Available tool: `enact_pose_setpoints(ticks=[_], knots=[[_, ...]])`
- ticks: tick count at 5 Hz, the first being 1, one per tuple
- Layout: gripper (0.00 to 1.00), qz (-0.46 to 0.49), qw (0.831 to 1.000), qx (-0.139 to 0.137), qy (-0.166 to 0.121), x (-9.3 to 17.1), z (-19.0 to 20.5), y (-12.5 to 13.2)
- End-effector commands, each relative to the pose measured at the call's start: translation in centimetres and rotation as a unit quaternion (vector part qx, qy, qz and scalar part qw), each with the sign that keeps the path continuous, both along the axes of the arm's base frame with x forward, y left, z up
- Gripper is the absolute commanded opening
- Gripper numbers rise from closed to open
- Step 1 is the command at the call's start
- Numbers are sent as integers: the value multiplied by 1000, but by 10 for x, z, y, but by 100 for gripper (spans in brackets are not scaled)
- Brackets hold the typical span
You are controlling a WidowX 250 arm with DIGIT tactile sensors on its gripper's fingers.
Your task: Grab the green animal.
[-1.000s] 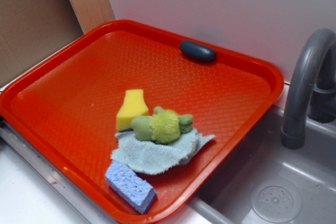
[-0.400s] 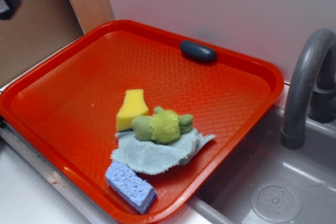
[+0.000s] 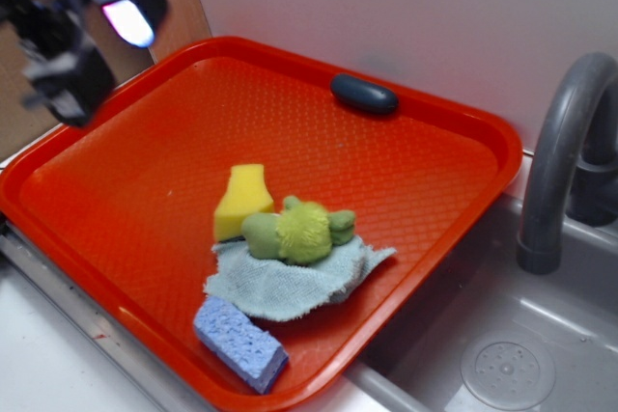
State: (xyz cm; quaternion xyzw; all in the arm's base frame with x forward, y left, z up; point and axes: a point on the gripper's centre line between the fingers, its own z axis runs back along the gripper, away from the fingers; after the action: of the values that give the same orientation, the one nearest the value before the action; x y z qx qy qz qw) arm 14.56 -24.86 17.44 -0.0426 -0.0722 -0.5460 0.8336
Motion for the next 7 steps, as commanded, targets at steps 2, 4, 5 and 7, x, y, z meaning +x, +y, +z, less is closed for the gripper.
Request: enact_pose_setpoints(ticks=[2, 4, 5, 7], knots=[[100, 12, 998, 64, 18, 5, -49, -50], [100, 19, 994, 102, 31, 16, -86, -53], [100, 21, 994, 97, 41, 22, -104, -53], [0, 40, 990, 112, 72, 31, -120, -64]])
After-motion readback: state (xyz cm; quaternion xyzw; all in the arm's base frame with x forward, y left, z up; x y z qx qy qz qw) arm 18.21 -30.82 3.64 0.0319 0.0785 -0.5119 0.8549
